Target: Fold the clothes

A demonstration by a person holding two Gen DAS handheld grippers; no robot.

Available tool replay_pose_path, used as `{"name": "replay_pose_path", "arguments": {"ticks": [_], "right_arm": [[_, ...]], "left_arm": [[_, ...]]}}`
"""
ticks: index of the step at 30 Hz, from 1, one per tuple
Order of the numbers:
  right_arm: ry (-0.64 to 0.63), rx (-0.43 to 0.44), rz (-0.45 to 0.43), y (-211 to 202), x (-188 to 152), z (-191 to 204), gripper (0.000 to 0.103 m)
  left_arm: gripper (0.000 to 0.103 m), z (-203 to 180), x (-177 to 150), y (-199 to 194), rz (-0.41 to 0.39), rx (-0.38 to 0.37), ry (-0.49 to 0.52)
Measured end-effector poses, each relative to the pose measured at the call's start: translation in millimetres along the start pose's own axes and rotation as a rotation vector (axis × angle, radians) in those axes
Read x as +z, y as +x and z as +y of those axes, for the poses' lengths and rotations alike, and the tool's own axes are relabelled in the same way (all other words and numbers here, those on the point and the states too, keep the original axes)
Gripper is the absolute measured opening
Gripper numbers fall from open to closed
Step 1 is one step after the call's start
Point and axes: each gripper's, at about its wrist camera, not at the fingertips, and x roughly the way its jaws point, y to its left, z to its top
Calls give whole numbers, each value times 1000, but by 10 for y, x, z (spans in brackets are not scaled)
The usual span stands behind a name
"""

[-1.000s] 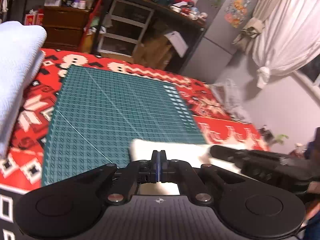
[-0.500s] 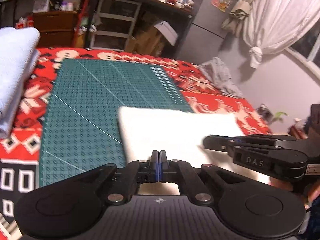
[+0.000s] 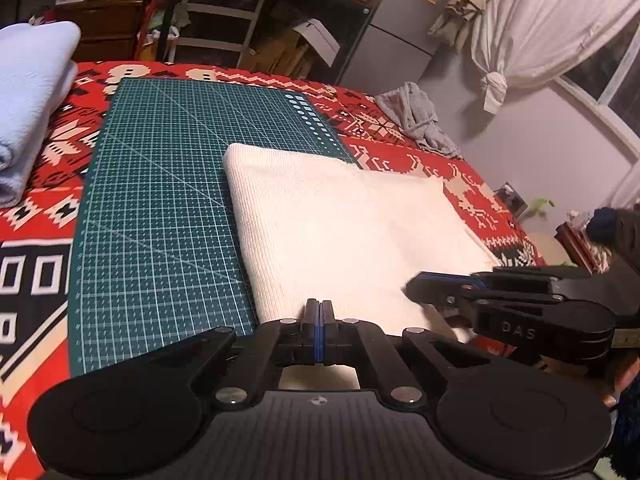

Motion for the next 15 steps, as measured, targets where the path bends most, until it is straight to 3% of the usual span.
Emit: {"name": "replay_pose_path", "arguments": {"ticks": [3, 8, 15], "right_arm": [[-10, 24, -9, -64, -4, 90, 7], [-79, 38, -11, 39, -52, 378, 7], [-78, 38, 12, -176, -302, 203, 5]], "left_arm": [[1, -89, 20, 17, 2, -31, 8], [1, -212, -32, 166, 39, 0, 79], [2, -128, -214, -21, 54, -23, 56]]}}
